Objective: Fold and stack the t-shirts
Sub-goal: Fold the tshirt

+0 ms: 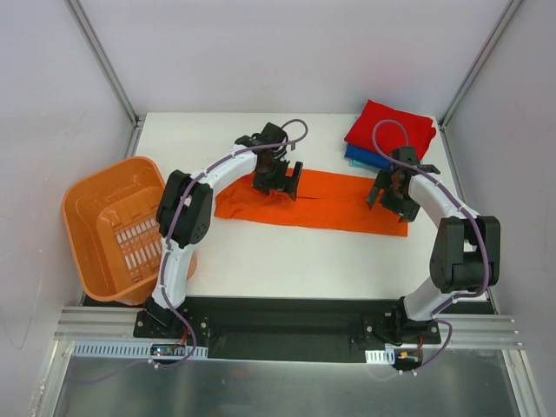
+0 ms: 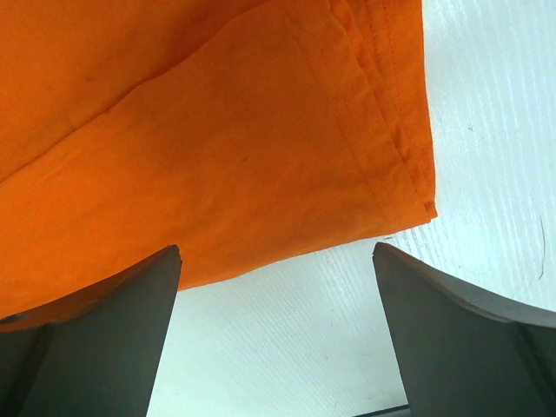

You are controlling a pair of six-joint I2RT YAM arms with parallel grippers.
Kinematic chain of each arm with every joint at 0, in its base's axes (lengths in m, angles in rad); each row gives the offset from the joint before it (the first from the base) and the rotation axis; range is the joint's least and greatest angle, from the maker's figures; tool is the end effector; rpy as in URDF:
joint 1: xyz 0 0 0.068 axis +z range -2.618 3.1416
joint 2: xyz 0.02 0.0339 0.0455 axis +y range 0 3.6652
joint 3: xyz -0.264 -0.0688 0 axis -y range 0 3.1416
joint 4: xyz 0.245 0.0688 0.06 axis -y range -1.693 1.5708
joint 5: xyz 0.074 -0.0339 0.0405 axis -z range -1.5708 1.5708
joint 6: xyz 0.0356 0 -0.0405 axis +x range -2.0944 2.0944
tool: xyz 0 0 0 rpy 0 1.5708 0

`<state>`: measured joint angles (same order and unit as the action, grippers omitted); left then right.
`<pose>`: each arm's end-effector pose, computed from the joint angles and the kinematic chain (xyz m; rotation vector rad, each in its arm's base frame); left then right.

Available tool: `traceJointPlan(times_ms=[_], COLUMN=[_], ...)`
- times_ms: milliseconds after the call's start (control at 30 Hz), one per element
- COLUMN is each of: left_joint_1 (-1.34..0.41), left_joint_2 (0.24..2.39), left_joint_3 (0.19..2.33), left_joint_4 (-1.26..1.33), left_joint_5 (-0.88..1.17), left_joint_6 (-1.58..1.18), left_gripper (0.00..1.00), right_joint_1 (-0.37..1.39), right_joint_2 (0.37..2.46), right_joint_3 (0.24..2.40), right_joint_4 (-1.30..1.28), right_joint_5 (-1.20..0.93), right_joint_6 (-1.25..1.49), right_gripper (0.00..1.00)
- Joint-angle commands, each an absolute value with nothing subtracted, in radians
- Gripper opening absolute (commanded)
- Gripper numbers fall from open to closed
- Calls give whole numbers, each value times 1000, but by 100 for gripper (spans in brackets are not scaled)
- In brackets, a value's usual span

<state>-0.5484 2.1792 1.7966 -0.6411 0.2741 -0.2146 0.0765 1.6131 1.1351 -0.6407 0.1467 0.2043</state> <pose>0.4019 -0.2568 0.2019 0.5448 2.6128 -0.6200 0.3235 0.0196 0.2196 0.2157 2.6638 -0.1084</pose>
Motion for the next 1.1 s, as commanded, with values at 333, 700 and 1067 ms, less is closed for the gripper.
traceJointPlan(times_ms=[333, 700, 1067], left_joint_1=[-554, -555, -517], left_joint_2=[2066, 1813, 1997], left_joint_3=[1745, 1384, 1529], left_joint_4=[-597, -397, -380], left_joint_5=[176, 61, 124], left_joint_6=[-322, -452, -476], left_gripper=[99, 99, 99], right_joint_1=[80, 83, 87], right_joint_2=[1529, 1534, 1535], right_joint_3=[1152, 1117, 1117], right_joint_4=[-663, -638, -634], right_joint_5=[147, 129, 138], right_joint_6=[169, 166, 158], right_gripper=[97, 97, 97])
